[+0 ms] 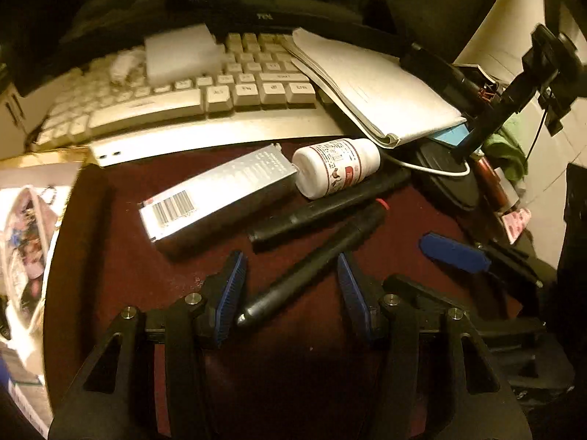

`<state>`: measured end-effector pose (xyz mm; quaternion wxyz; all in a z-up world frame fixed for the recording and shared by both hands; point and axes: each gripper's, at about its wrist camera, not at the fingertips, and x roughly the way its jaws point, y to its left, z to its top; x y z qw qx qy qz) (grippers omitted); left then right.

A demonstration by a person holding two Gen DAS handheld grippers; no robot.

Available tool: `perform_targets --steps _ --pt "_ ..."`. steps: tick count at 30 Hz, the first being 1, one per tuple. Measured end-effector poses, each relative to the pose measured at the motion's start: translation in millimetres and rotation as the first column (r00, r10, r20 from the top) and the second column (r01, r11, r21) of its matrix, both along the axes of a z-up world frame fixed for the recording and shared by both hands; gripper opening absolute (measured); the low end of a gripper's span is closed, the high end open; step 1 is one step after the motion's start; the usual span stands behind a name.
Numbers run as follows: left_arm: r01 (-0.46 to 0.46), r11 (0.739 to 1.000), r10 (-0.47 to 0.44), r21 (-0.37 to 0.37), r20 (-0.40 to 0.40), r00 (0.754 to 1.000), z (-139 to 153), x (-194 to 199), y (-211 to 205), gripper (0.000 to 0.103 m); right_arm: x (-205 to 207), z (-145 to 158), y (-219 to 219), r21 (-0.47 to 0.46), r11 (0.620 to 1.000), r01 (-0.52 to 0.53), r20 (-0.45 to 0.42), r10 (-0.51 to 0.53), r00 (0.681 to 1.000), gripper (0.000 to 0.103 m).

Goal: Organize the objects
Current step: 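Grasp the black red-capped marker with the left tool, then grasp the black pen with the right tool while the left holds the marker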

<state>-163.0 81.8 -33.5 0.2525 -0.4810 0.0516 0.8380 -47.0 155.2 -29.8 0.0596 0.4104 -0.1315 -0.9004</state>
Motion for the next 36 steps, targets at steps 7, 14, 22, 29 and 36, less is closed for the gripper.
perform_targets --steps 7,14,22,29,36 --pt "0.038 0.998 -0.039 0.04 0.033 0.999 -0.2 3.9 -2.7 0.052 -1.7 -0.1 10.5 -0.037 0.997 0.06 -0.004 -0.06 0.998 0.061" --pt "0.081 0.996 -0.082 0.024 0.045 0.996 3.0 15.8 11.4 0.035 -0.6 -0.4 23.6 -0.064 0.992 0.111 -0.001 -0.111 0.994 0.061" --pt "0.055 0.998 -0.054 -0.021 0.01 0.998 2.9 19.0 16.6 0.028 0.8 -0.9 30.6 -0.088 0.987 0.132 0.006 -0.132 0.991 0.061" --pt "0.041 0.999 -0.041 -0.022 -0.025 0.999 2.5 45.7 -0.8 0.015 0.7 -0.4 30.4 -0.088 0.987 0.133 0.006 -0.133 0.991 0.061" --pt "0.026 1.0 -0.026 -0.011 0.002 1.0 6.2 82.7 -29.8 0.015 2.3 0.6 29.8 -0.077 0.988 0.132 0.007 -0.132 0.991 0.061"
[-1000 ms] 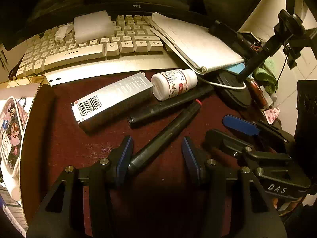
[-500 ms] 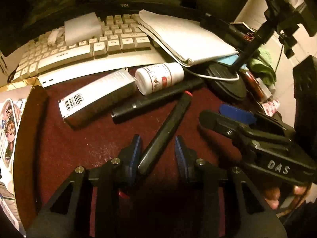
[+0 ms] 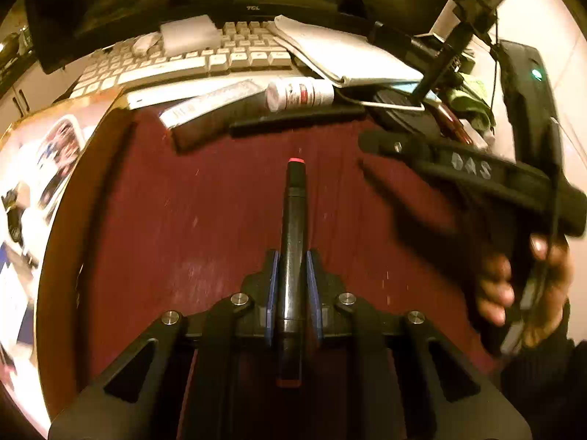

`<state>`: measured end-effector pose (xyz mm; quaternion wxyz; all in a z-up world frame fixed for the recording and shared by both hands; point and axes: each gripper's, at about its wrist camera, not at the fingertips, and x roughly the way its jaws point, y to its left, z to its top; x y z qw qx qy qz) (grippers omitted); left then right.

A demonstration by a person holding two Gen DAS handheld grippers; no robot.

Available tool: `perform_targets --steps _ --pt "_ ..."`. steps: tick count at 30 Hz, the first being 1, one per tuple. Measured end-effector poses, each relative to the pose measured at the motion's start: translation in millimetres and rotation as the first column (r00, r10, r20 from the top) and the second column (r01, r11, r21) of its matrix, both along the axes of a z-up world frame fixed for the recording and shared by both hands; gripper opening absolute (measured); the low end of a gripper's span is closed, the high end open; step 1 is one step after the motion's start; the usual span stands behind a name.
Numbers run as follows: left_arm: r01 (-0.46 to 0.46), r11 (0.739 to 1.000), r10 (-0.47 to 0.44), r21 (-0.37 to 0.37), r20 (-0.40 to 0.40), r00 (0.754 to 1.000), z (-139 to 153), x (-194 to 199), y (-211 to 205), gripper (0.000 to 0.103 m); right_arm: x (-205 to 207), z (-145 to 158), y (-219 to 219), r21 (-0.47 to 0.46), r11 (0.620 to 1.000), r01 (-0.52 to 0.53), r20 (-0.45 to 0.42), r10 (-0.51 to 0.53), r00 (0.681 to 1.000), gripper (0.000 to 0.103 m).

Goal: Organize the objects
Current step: 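Grasp the black pen with the right tool while the left holds the marker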

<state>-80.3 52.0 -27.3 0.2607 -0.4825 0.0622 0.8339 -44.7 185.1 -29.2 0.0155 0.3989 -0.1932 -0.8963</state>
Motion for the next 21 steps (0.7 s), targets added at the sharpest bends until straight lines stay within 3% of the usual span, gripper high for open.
perform_targets --steps 8,21 --pt "-0.021 1.0 0.021 0.021 0.027 0.999 -2.0 2.3 -10.1 0.015 1.4 0.8 -1.7 0.018 1.0 -0.002 0.001 0.002 1.0 0.061" --pt "-0.029 1.0 0.029 -0.001 -0.051 0.998 -3.1 -2.3 0.8 0.015 0.5 1.3 -6.6 0.058 0.998 -0.01 0.002 0.01 1.0 0.061"
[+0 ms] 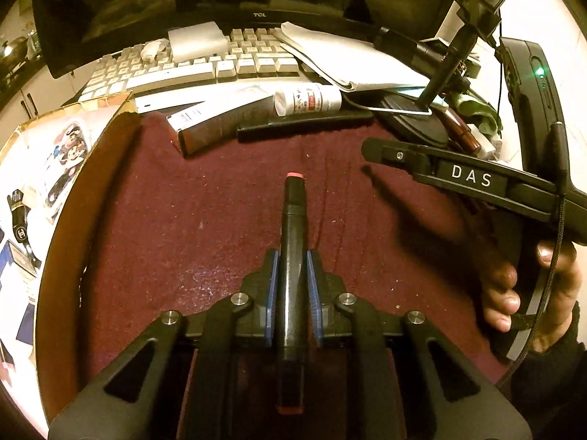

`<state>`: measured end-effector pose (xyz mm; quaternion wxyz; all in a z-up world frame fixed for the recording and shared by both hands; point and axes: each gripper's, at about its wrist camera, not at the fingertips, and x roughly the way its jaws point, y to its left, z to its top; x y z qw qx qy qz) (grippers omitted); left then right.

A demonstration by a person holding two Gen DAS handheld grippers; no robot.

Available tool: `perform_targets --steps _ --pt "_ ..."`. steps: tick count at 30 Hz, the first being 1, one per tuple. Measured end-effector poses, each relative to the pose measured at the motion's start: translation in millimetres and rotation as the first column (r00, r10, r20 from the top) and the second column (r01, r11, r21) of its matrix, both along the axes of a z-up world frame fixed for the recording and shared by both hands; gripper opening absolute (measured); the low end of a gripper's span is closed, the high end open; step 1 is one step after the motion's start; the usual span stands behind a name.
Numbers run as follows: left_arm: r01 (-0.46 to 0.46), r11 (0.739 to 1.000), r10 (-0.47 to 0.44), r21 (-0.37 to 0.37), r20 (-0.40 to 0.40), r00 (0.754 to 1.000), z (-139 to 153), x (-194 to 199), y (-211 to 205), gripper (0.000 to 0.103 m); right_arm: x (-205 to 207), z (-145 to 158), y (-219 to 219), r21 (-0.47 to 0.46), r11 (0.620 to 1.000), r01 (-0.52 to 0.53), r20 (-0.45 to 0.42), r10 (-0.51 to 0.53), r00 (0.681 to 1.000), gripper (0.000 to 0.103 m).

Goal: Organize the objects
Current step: 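Grasp the black pen with the right tool while the left holds the marker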

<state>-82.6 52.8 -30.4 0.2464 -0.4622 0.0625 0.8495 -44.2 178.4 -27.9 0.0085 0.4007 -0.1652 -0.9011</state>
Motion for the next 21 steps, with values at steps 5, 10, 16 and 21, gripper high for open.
perform_targets --steps 5,10,16,21 --pt "-0.037 0.998 0.037 0.049 0.011 0.999 -0.5 2.7 -15.2 0.014 -0.5 0.1 -1.1 0.007 1.0 -0.002 0.0 0.002 1.0 0.061" --pt "-0.107 0.99 0.106 0.087 0.019 0.994 -2.6 4.1 -32.8 0.014 -0.2 0.3 -1.2 0.005 1.0 -0.002 0.0 0.002 1.0 0.061" --pt "-0.125 0.987 0.123 0.104 0.018 0.992 -2.6 6.9 -37.0 0.014 -1.4 -0.3 -2.7 0.001 1.0 -0.01 -0.001 0.01 1.0 0.061" --pt "-0.125 0.985 0.125 0.121 0.009 0.992 1.2 11.9 -39.0 0.014 -2.3 0.0 -5.6 -0.012 0.999 -0.037 -0.005 0.037 0.999 0.061"
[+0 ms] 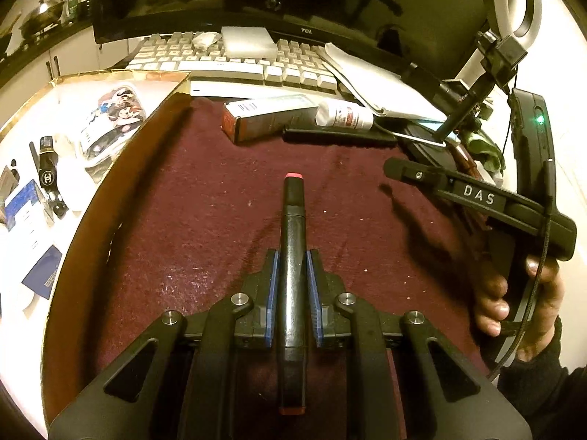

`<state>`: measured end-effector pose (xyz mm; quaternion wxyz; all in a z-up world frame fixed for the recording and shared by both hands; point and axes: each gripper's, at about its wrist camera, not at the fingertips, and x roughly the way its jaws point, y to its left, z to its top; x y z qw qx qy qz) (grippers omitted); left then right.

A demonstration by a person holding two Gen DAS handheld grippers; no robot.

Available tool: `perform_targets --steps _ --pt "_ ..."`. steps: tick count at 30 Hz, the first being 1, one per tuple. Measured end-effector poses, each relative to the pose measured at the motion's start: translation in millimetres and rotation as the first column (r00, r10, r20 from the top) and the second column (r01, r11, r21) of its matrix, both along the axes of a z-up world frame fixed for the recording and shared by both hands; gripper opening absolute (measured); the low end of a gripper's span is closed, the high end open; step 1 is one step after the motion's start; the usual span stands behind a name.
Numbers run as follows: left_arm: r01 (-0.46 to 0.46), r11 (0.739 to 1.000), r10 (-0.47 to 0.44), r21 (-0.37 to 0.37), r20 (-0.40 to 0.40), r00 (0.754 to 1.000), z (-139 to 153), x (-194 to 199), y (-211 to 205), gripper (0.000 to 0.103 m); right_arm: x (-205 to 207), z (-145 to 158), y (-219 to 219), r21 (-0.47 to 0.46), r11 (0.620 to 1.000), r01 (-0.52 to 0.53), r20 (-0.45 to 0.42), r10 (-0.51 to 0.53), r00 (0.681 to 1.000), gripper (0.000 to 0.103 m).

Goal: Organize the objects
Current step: 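Grasp the black pen with the right tool while the left holds the marker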

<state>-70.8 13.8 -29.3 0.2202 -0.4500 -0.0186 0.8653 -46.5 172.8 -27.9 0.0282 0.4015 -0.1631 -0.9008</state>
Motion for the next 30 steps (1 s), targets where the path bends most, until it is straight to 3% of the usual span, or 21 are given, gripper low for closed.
perform_targets --steps 11,14,21,30 --pt "-0.038 0.999 0.039 0.036 -0.022 0.999 5.1 15.7 -23.8 0.014 -3.0 8.5 -24.4 -0.017 0.991 -0.13 0.028 0.131 0.991 0.061" --pt "-0.043 0.998 0.044 0.048 -0.017 0.999 3.2 17.4 -29.2 0.014 -2.3 22.0 -39.4 0.051 0.979 -0.197 0.007 0.197 0.98 0.061" --pt "-0.047 0.996 0.048 0.079 -0.013 0.999 1.2 19.3 -39.1 0.014 -21.0 34.4 -67.0 0.221 0.911 -0.348 0.021 0.352 0.936 0.061" --pt "-0.054 0.993 0.054 0.107 0.008 0.999 -6.0 17.2 -52.3 0.014 -64.1 20.4 -76.2 0.346 0.851 -0.395 0.082 0.392 0.916 0.061"
